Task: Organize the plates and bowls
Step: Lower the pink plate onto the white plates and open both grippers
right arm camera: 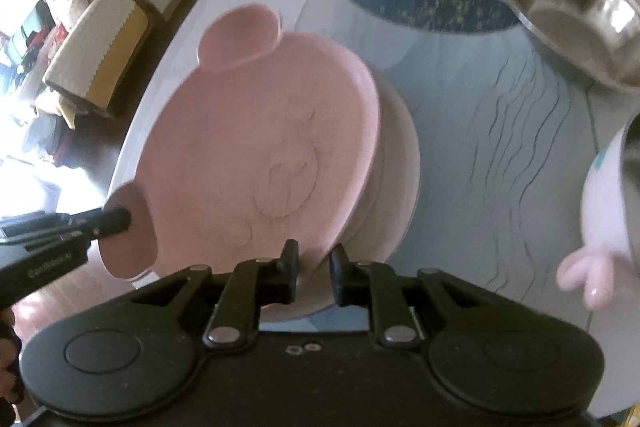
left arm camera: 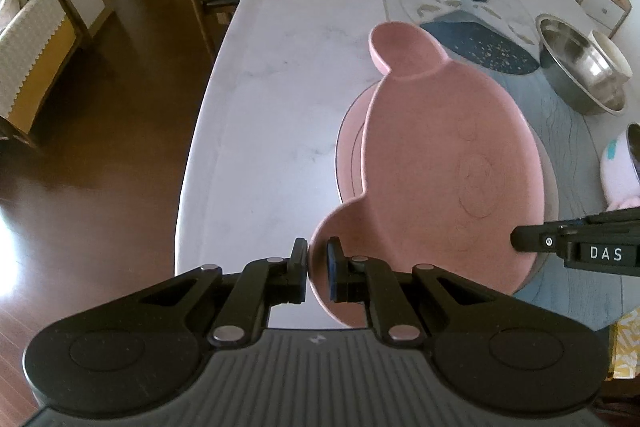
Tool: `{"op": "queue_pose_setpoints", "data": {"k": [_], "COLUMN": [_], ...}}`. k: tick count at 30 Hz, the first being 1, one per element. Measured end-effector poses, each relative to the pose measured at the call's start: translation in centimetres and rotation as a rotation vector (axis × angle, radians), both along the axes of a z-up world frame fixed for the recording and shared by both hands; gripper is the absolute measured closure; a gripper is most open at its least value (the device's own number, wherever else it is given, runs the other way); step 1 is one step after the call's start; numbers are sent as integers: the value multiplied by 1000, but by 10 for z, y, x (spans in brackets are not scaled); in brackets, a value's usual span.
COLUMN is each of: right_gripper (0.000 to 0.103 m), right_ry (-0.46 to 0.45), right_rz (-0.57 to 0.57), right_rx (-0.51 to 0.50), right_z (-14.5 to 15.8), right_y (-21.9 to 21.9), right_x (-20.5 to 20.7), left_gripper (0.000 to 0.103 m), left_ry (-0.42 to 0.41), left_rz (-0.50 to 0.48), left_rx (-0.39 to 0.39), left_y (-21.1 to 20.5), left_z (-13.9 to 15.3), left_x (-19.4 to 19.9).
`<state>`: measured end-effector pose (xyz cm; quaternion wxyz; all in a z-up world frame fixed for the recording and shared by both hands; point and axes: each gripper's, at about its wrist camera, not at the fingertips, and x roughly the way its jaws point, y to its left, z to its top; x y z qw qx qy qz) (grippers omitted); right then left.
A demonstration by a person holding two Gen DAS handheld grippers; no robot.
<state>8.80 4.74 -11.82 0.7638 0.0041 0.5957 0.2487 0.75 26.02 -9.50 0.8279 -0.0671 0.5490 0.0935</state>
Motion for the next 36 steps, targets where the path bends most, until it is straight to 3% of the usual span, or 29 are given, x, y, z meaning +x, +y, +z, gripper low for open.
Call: {"op": "queue_pose_setpoints", "data": {"k": [10,16,27,36], "right_gripper": [80,71,59,48], "right_ry": [3,-23,-128,-219], "right_rz": [1,-18,-41,-48], "right_rx": [0,-1,50,76], "right_z": [4,13,56,93], "right_y": [-3,-14,-46,-71], "right_x": [2,4,15,27], "left_gripper": [94,94,94,89], "left_ry": [-19,-22,-123,-201], "left_rz": [-16,-17,-70,-153], "left_rx": [13,13,16,2], "left_y": [-3,0,-10,-44], "left_z": [4,10,49,76], "left_x": [3,1,6,27]}}
